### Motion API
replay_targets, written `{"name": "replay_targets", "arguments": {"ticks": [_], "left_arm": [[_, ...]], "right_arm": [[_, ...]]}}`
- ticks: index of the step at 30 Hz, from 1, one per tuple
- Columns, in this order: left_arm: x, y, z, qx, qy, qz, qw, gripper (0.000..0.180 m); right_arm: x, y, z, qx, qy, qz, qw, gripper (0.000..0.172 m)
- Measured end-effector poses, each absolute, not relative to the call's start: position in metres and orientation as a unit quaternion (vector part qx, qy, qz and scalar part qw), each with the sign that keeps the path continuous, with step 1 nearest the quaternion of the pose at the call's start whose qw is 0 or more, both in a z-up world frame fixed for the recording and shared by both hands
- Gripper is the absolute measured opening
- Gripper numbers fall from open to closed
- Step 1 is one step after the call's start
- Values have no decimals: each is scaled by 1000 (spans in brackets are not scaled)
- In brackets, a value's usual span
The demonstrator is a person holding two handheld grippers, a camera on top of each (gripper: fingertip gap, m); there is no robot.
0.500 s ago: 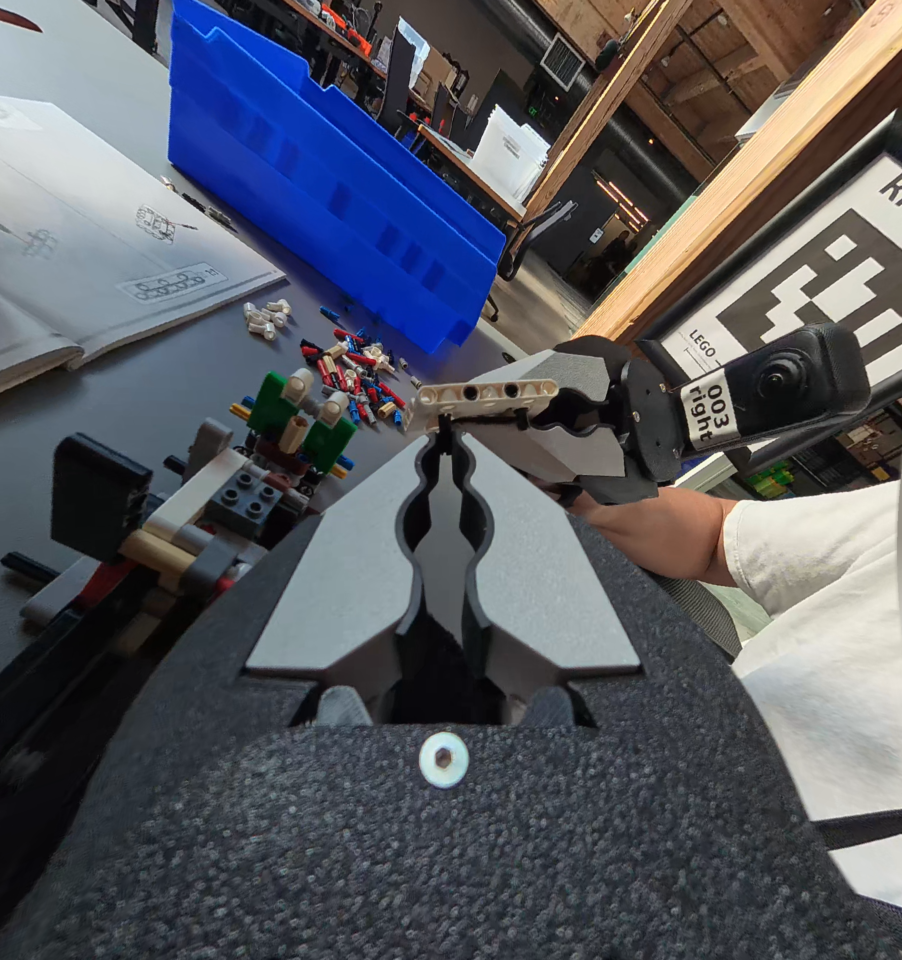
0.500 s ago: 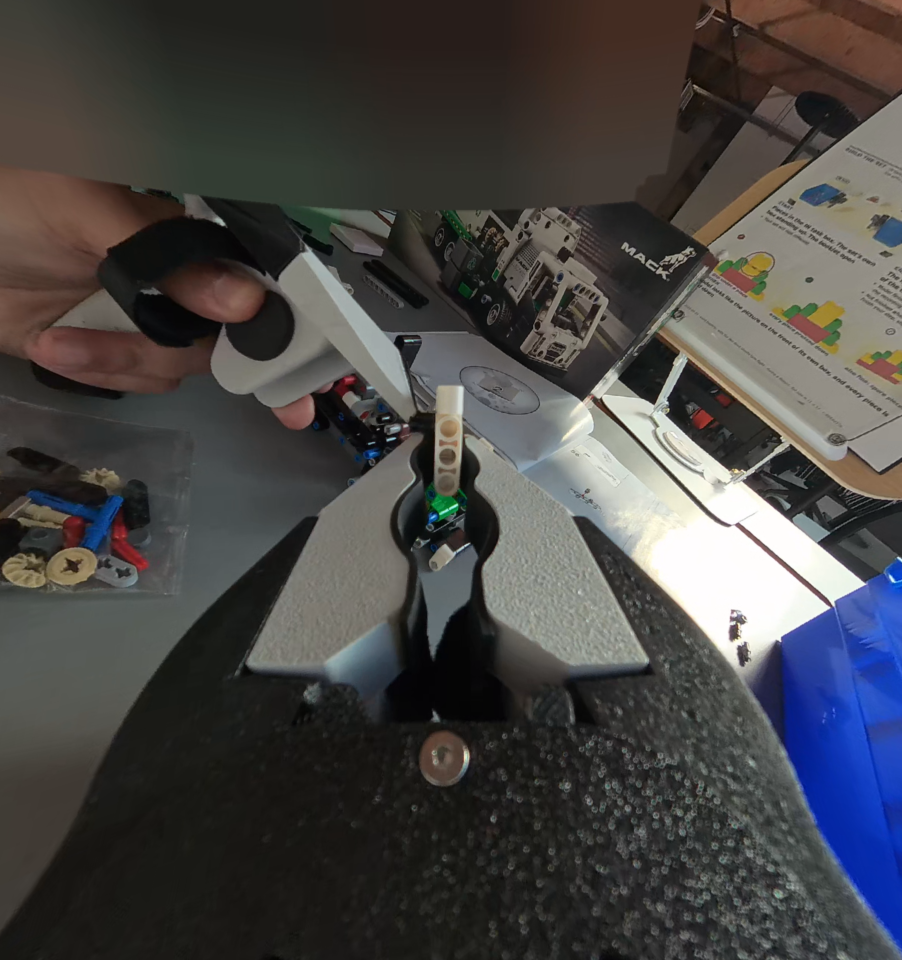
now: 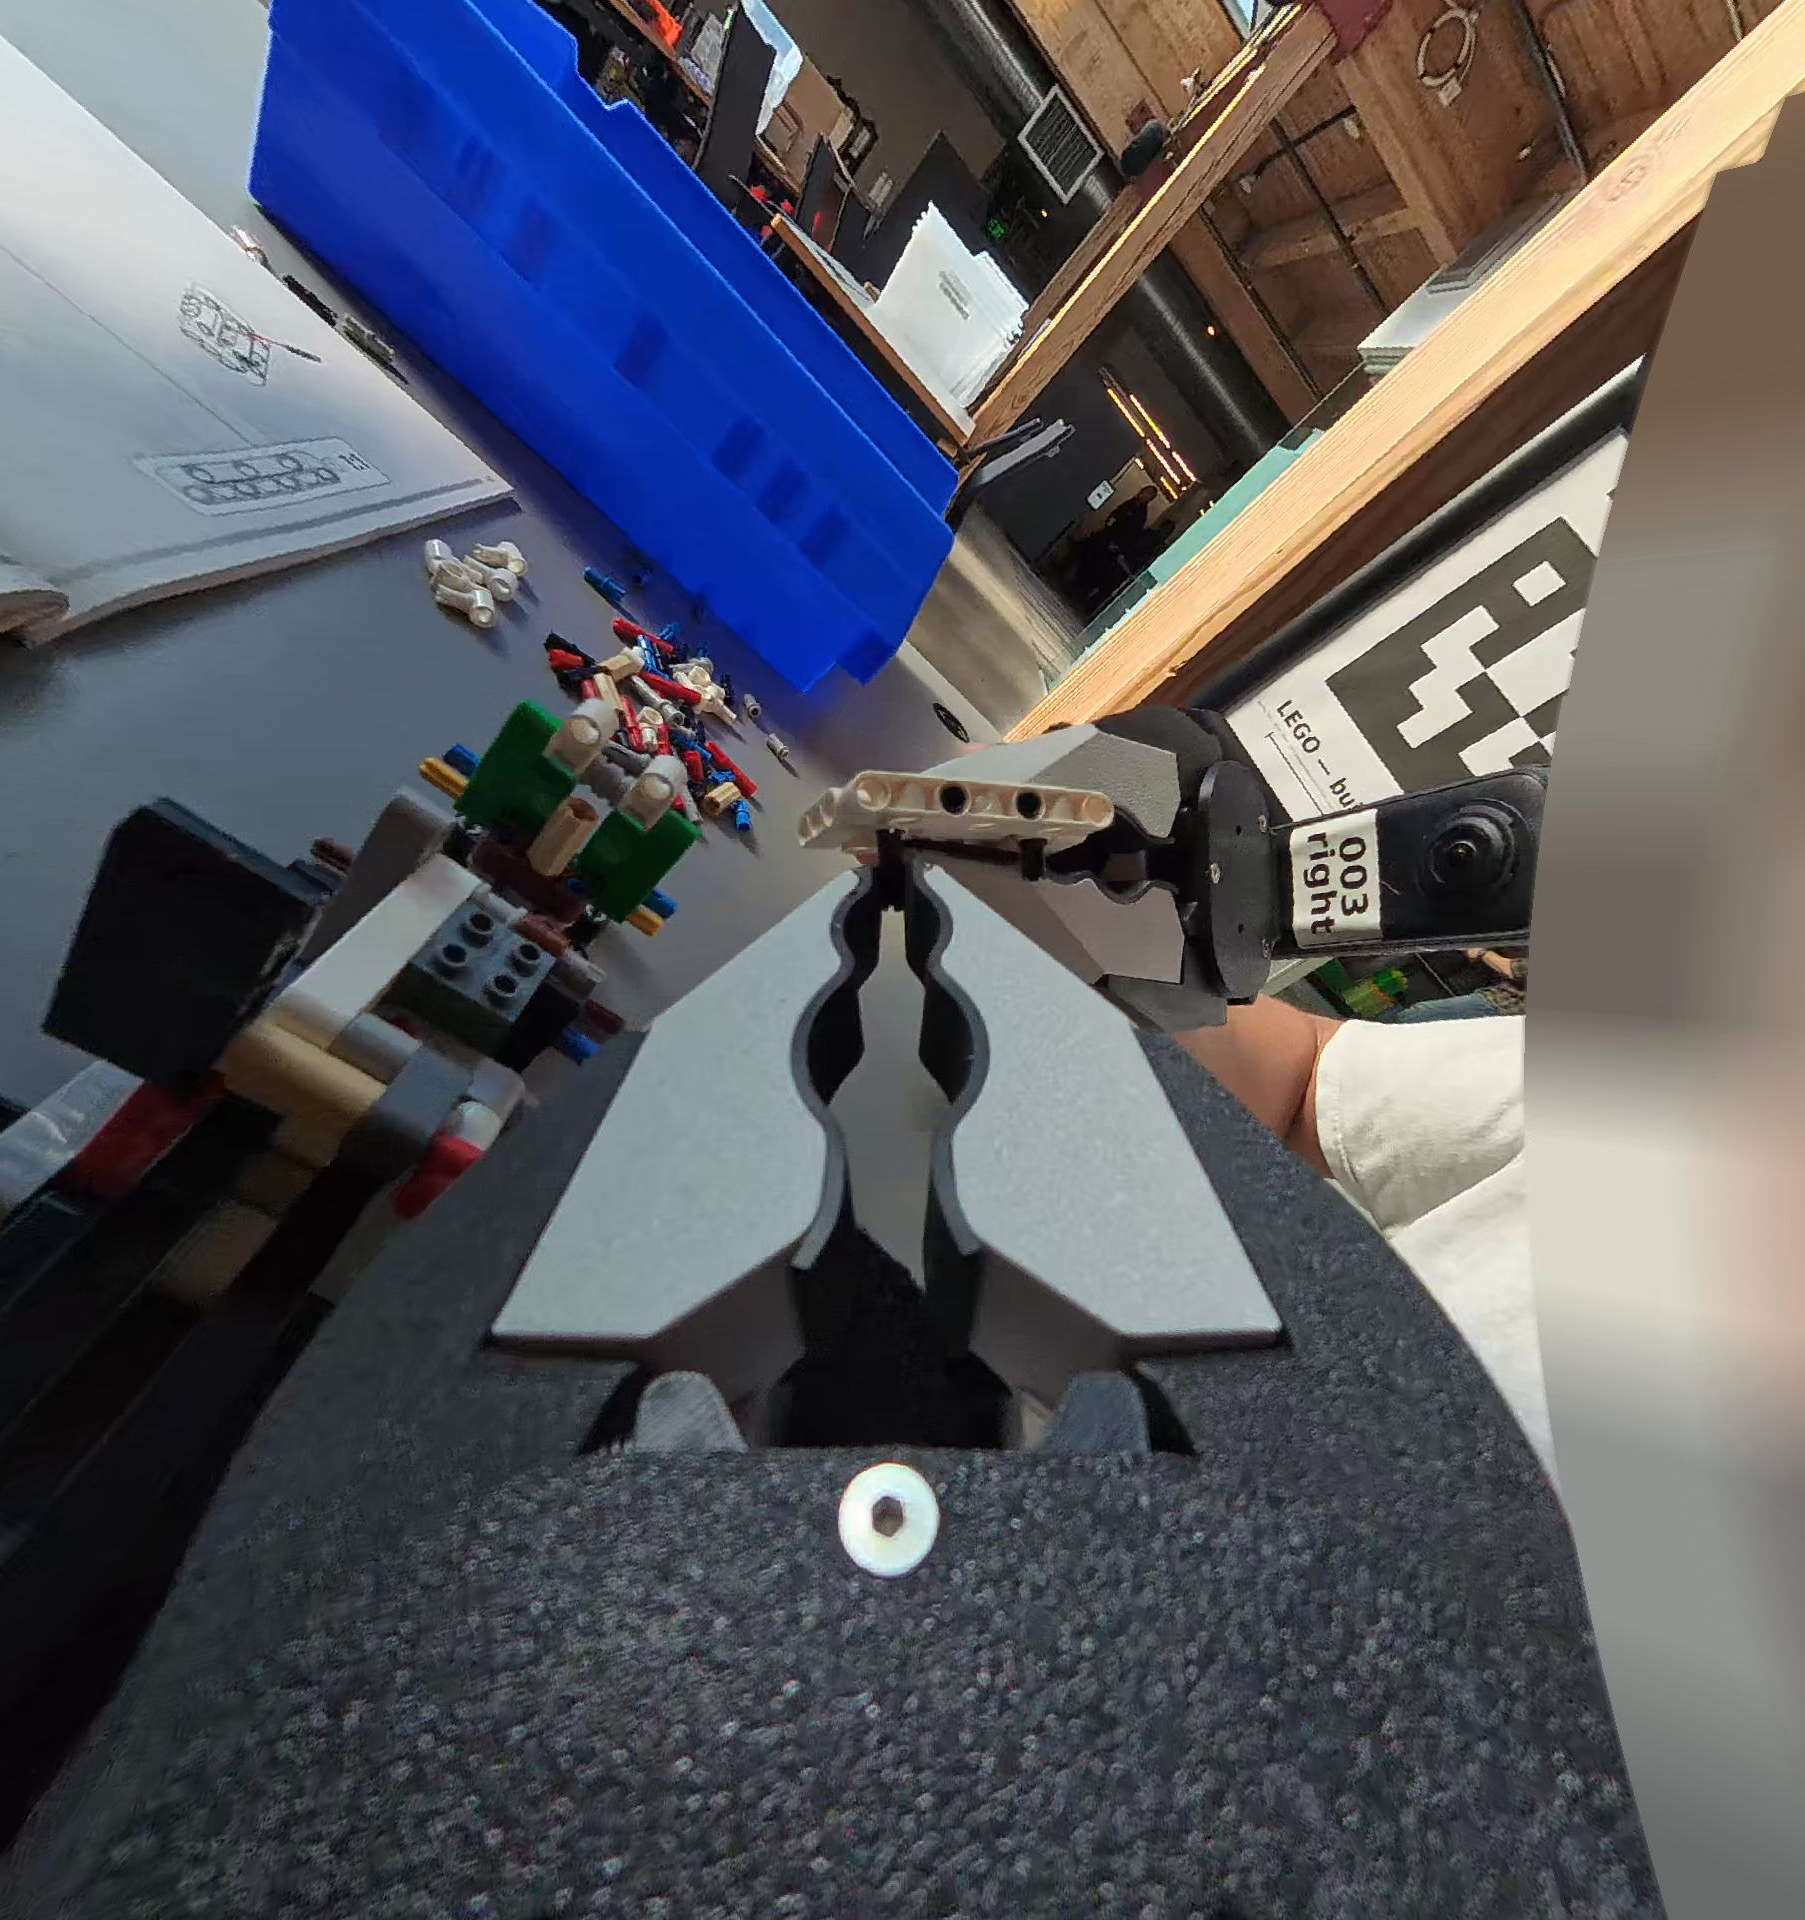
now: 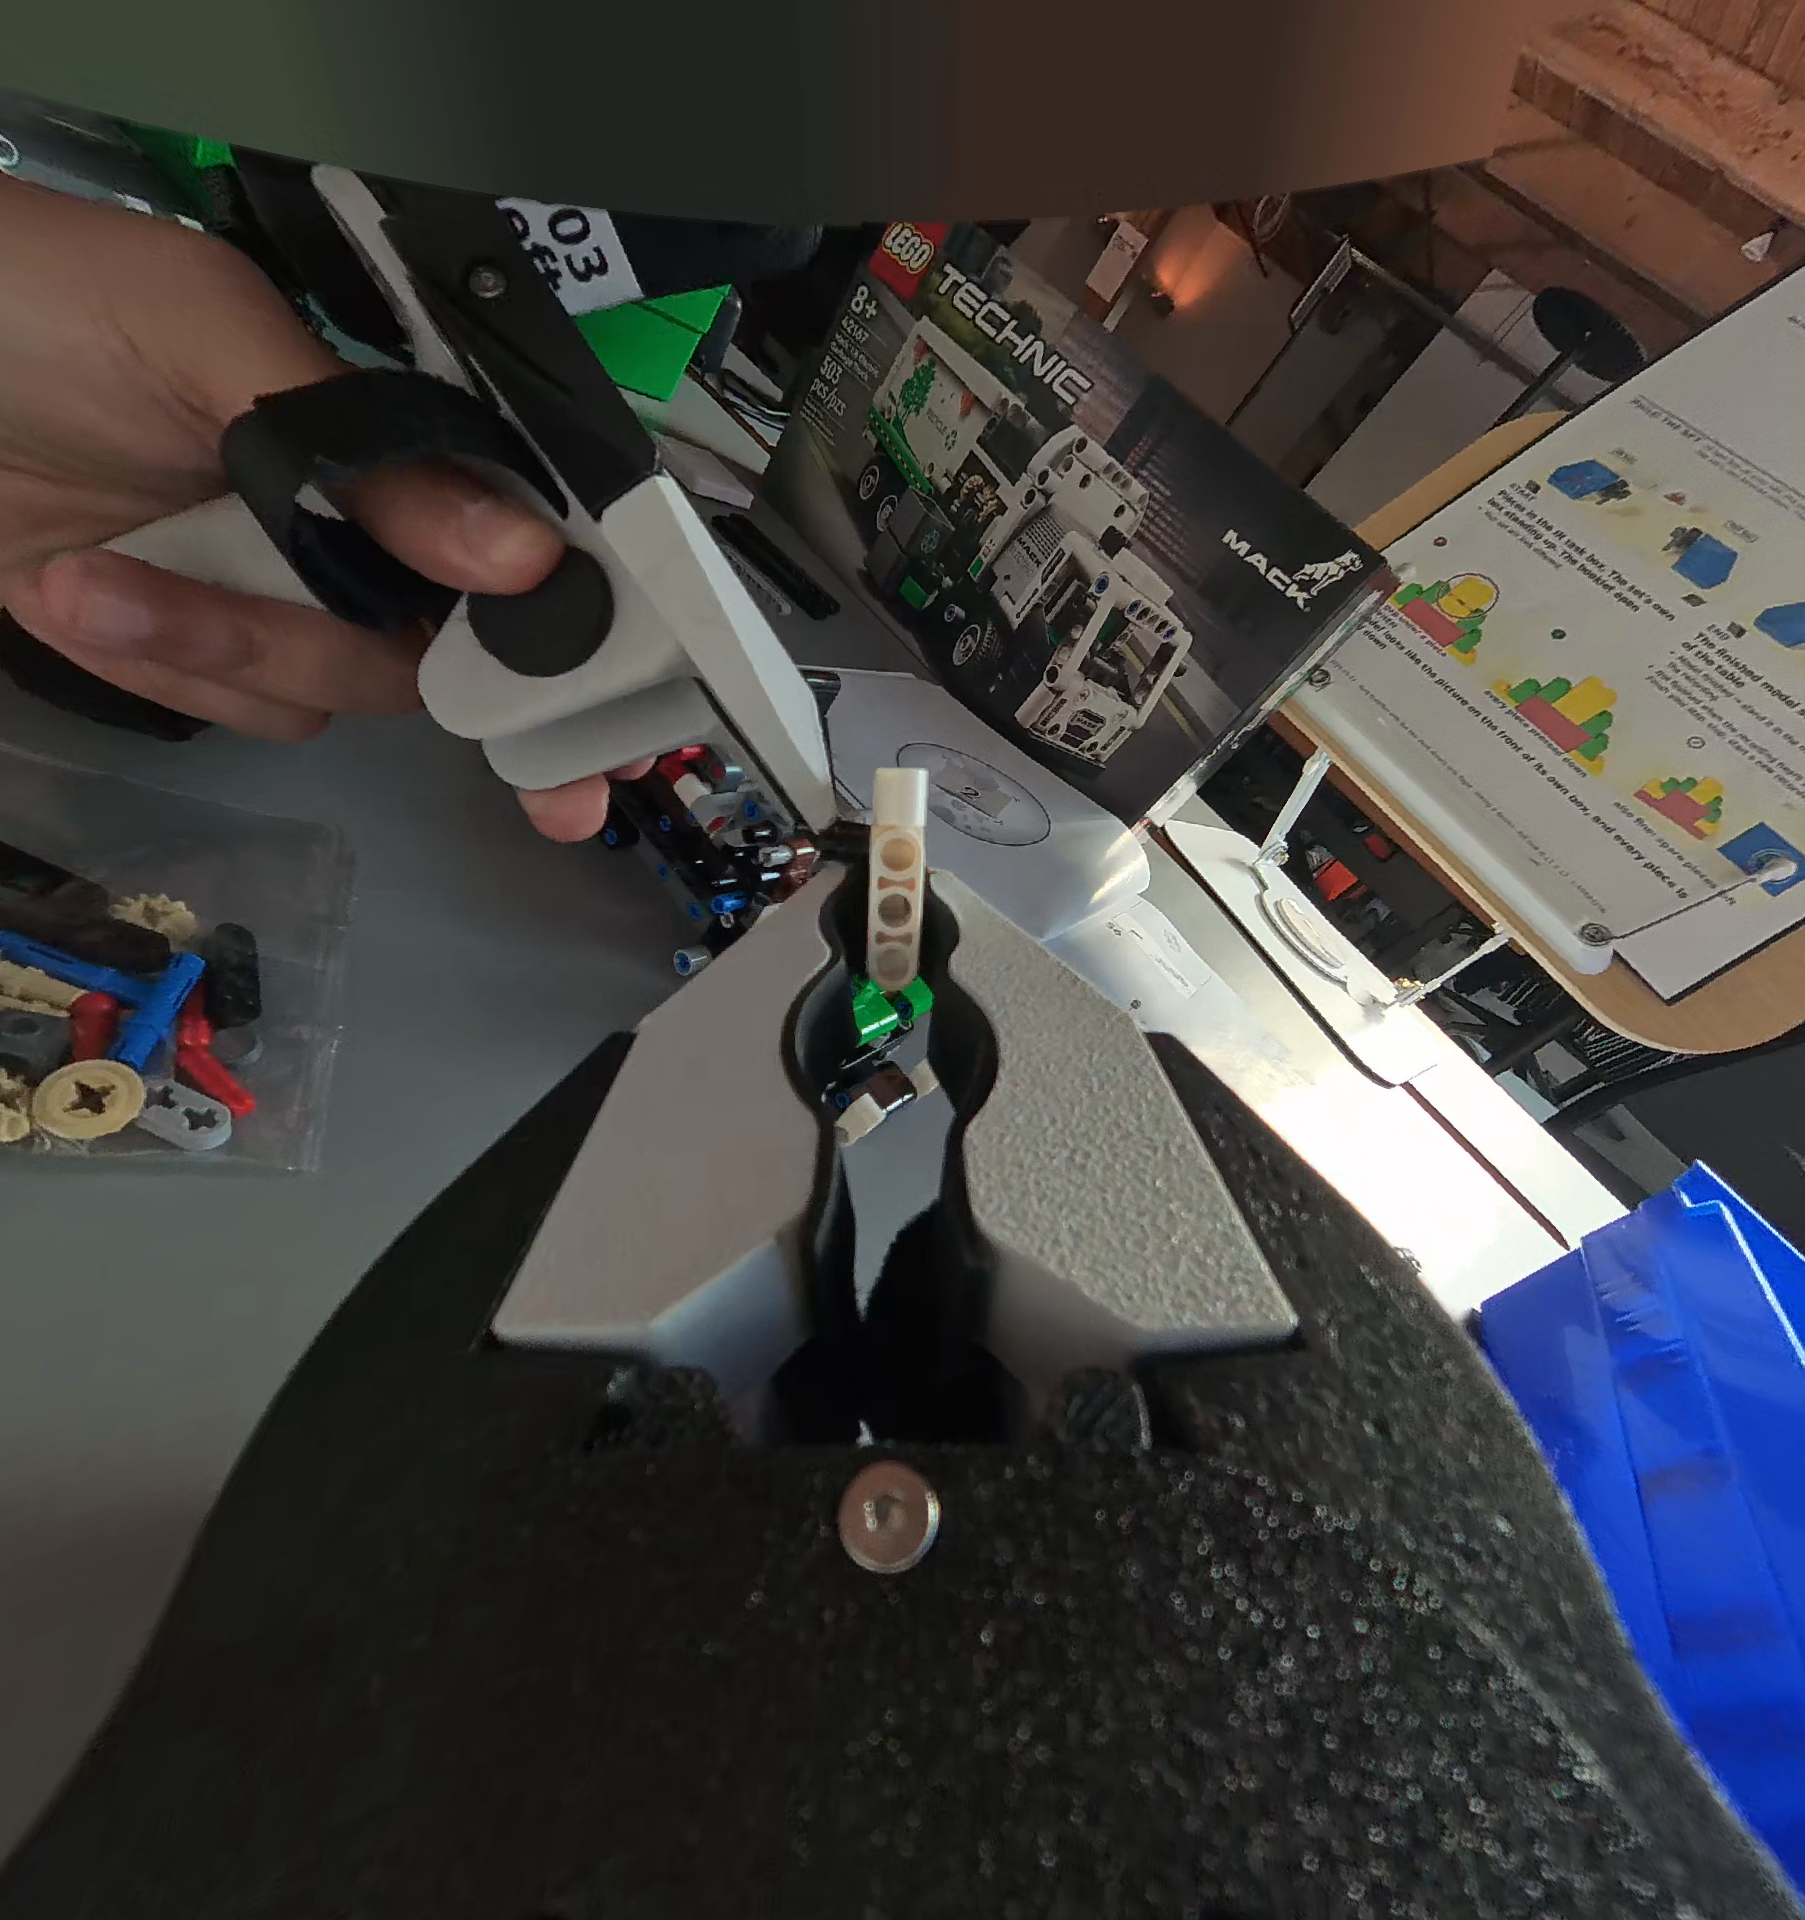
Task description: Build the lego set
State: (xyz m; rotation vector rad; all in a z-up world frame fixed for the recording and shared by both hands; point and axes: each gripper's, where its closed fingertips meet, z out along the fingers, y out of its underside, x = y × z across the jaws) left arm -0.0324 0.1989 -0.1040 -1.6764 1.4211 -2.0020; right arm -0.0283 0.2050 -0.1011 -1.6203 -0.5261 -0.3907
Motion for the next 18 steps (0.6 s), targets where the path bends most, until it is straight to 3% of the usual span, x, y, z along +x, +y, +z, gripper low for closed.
{"name": "replay_targets", "arguments": {"ticks": [10,14,18], "left_arm": [[-34,196,-97,-553,428,-714,16,2],[-33,197,-96,-553,462,-690,64,2],[-32,197,-100,-563,486,-661,101,2]], "right_arm": [[-22,200,-95,-705,-219,-134,661,5],[-21,200,-94,-716,-193,-65,668,5],[-21,201,-96,-717,-203,-90,661,5]]}}
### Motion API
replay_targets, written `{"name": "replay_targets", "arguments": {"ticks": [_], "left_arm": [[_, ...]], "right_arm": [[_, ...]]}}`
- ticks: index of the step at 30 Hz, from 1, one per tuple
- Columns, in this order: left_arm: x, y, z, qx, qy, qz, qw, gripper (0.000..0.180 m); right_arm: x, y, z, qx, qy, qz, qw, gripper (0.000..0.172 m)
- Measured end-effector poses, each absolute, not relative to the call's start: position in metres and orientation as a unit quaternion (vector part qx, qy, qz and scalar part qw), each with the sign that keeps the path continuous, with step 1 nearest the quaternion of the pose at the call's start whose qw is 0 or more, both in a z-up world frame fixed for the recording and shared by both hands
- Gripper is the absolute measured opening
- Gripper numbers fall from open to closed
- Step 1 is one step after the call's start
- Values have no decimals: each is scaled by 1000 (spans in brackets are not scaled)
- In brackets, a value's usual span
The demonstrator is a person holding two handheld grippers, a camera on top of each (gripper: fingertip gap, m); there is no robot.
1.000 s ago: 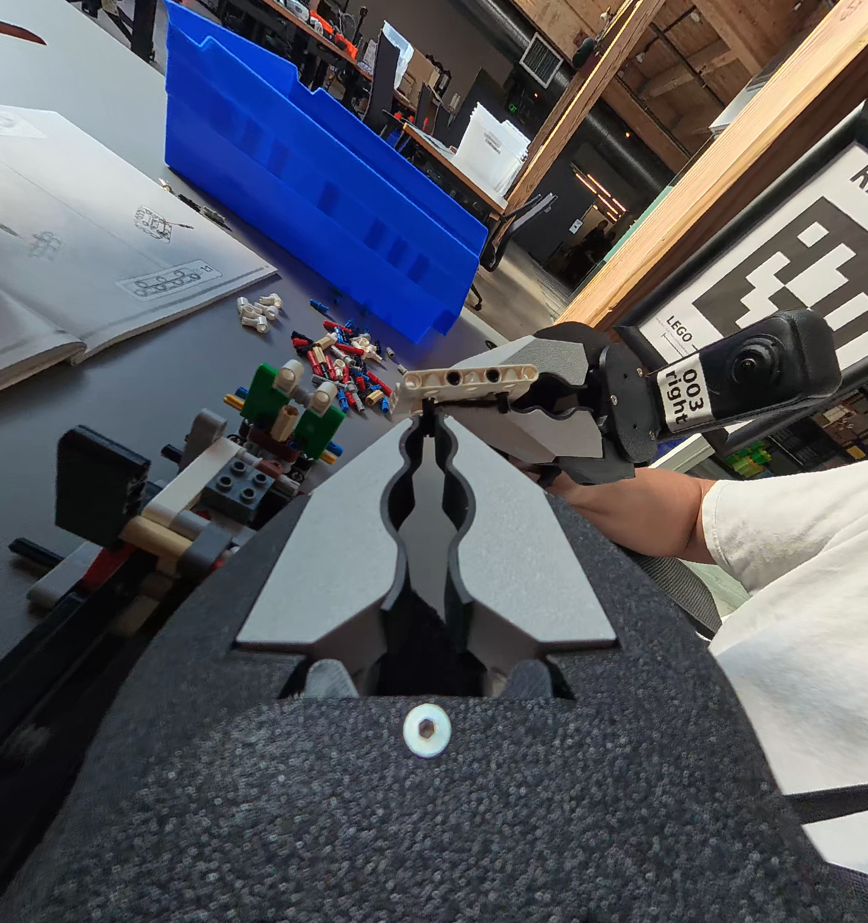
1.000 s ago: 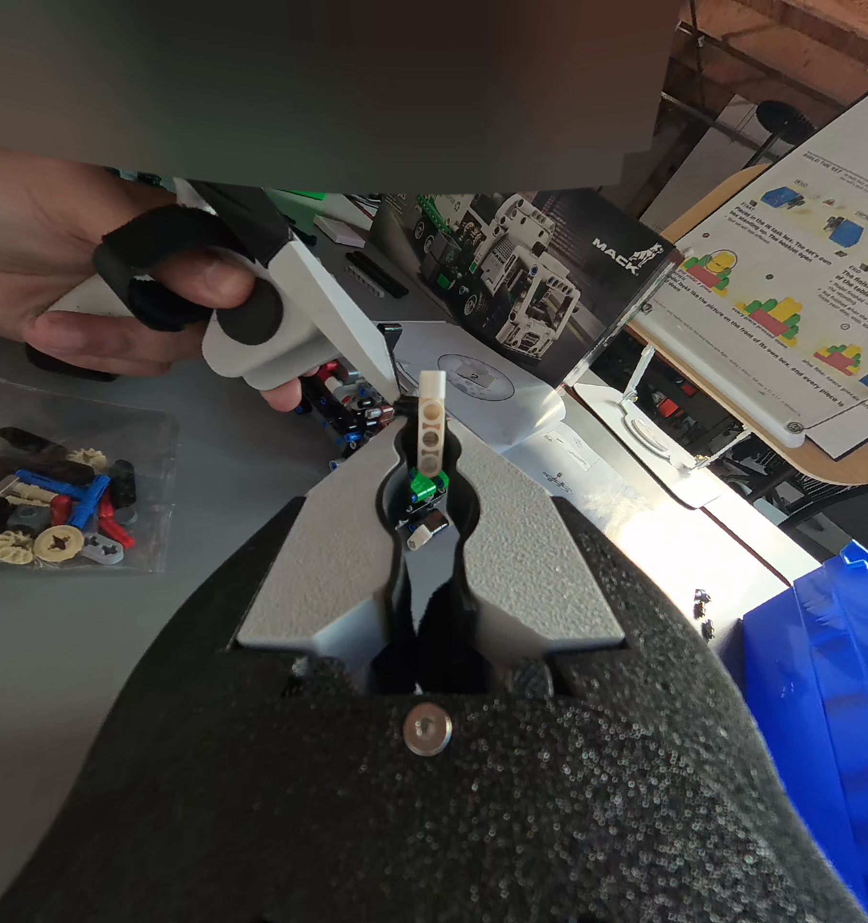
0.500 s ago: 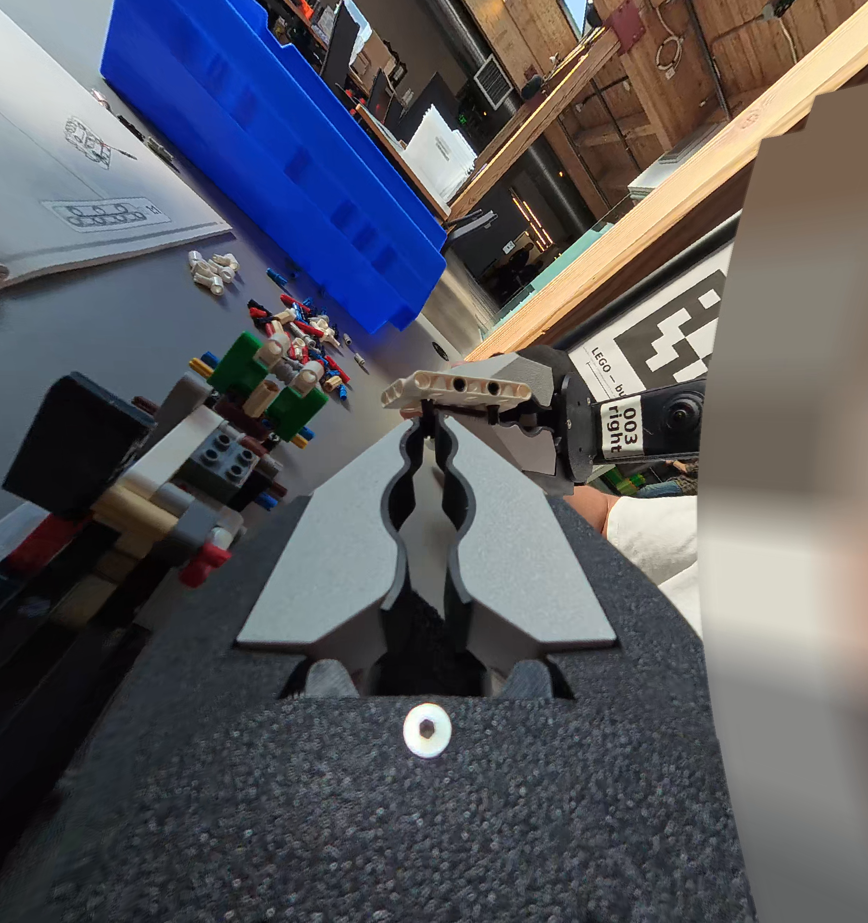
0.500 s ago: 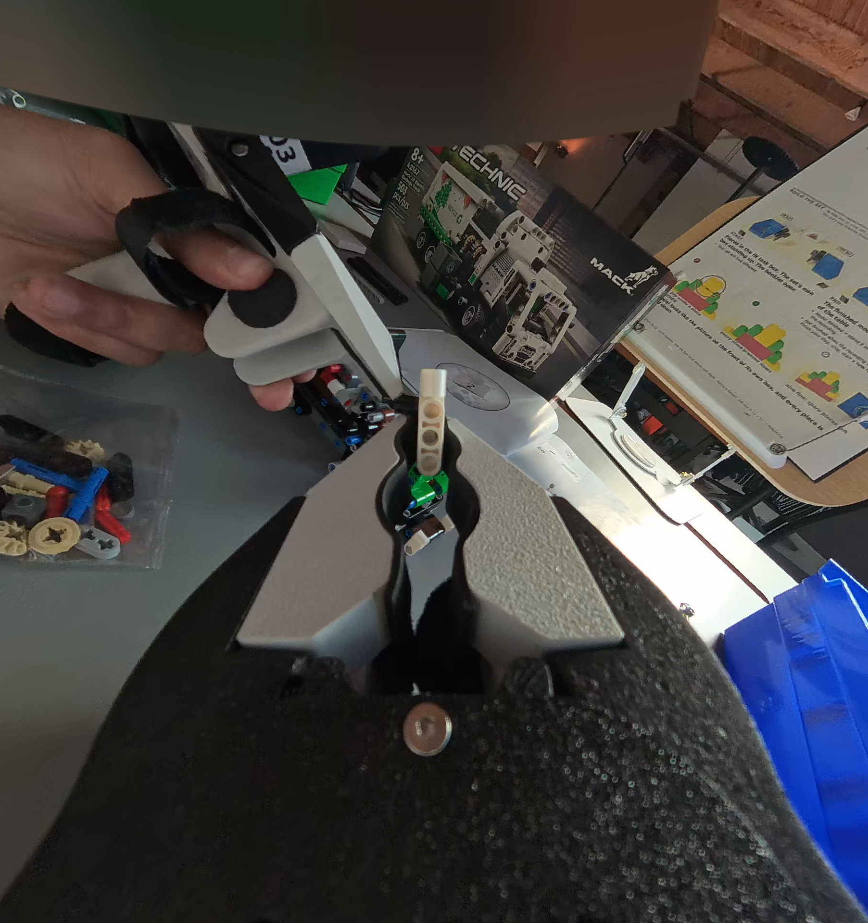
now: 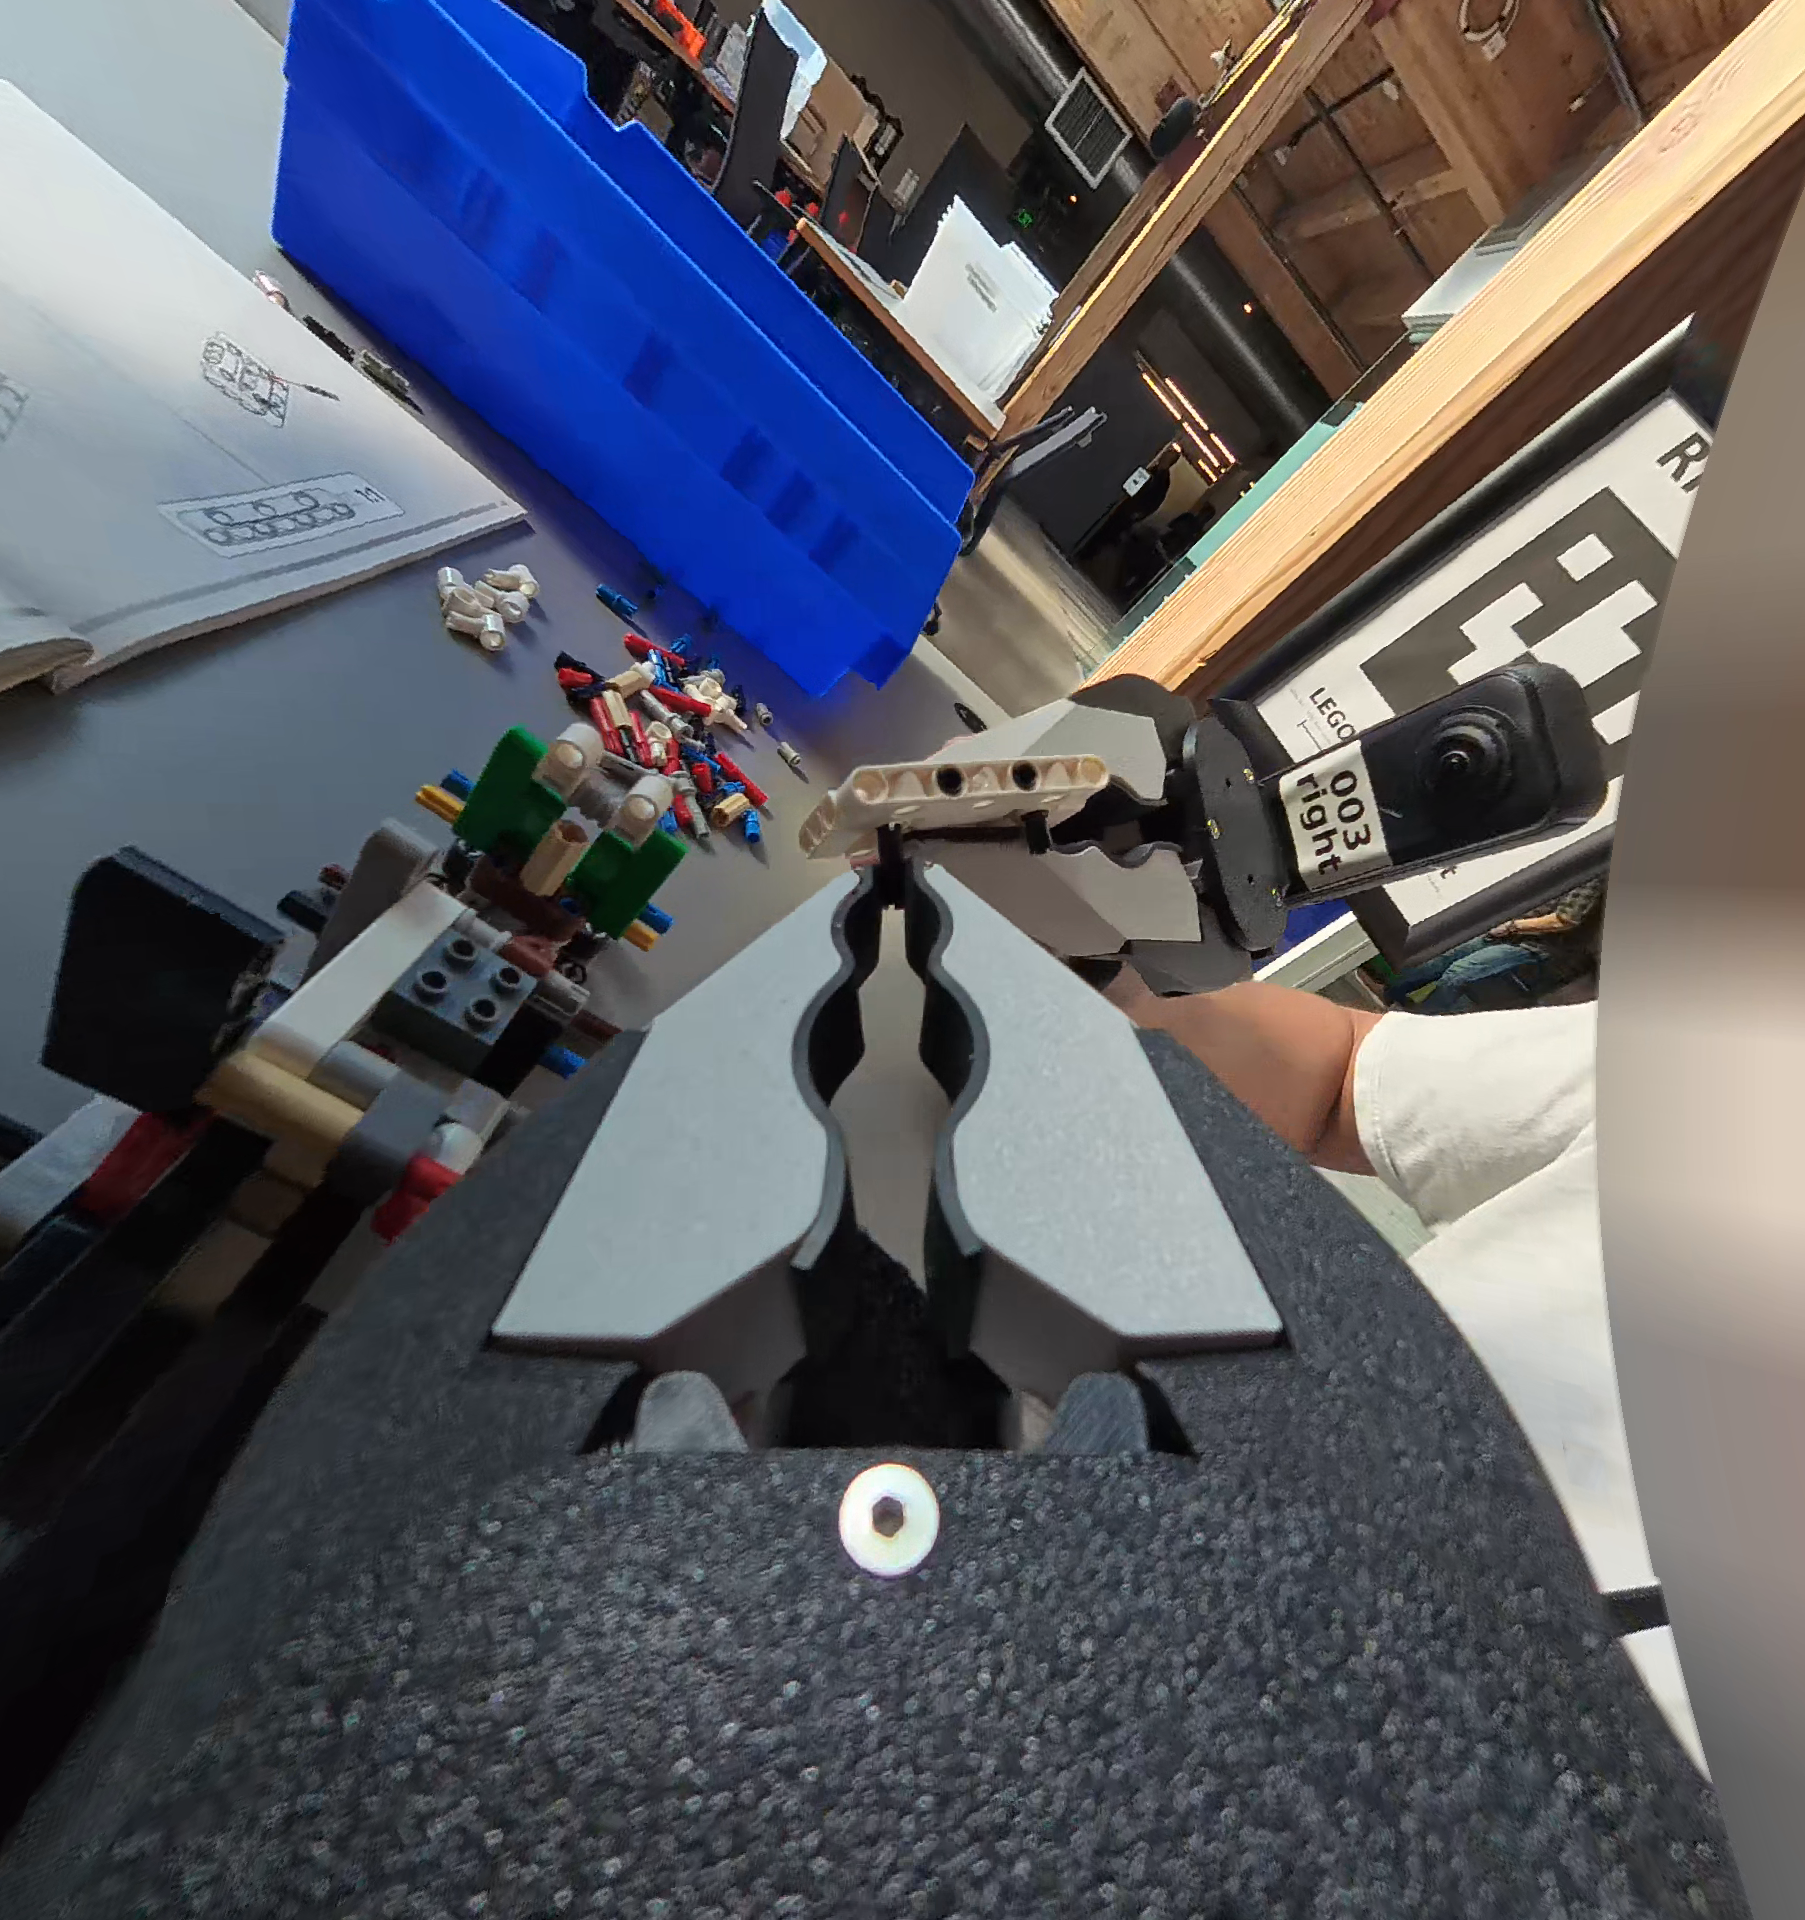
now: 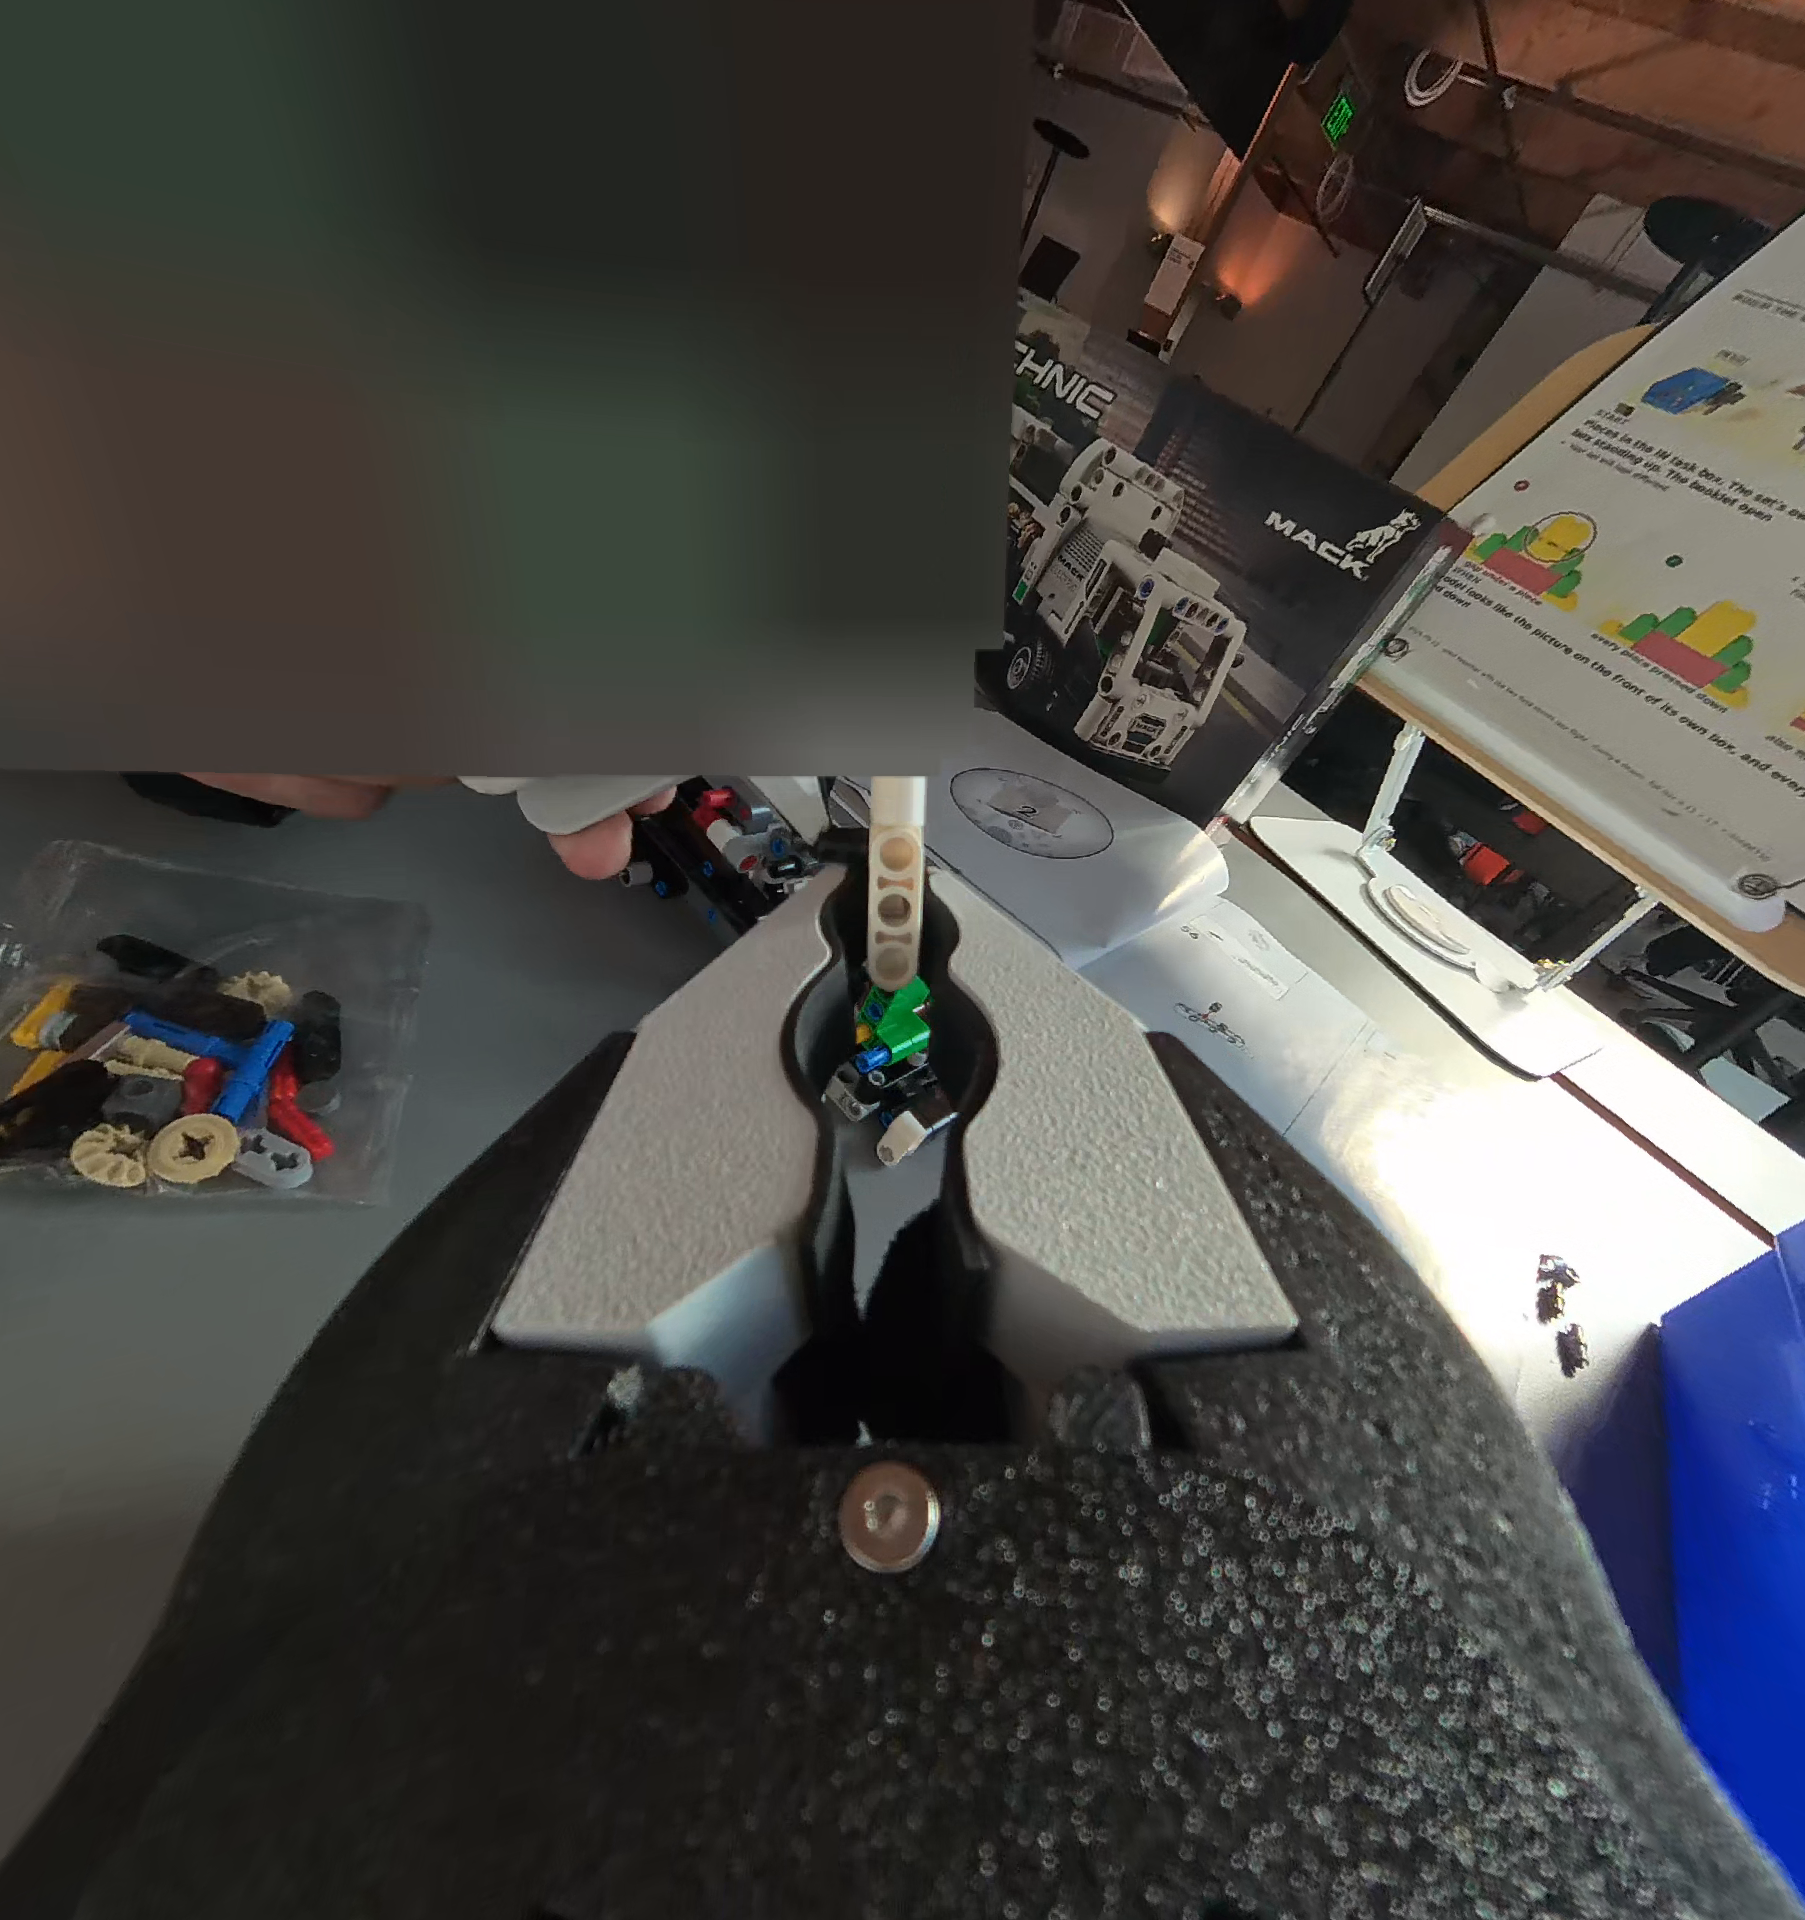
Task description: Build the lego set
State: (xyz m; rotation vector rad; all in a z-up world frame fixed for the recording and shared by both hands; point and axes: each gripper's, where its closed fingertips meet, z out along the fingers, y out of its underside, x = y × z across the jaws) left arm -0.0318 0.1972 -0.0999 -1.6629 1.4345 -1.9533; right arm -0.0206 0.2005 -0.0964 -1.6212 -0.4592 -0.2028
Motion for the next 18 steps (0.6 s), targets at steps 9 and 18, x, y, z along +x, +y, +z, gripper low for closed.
{"name": "replay_targets", "arguments": {"ticks": [9,18], "left_arm": [[-34,197,-102,-553,519,-638,133,1],[-34,201,-108,-548,560,-595,179,1]], "right_arm": [[-23,201,-98,-705,-233,-156,652,5],[-23,203,-106,-711,-248,-183,632,6]]}}
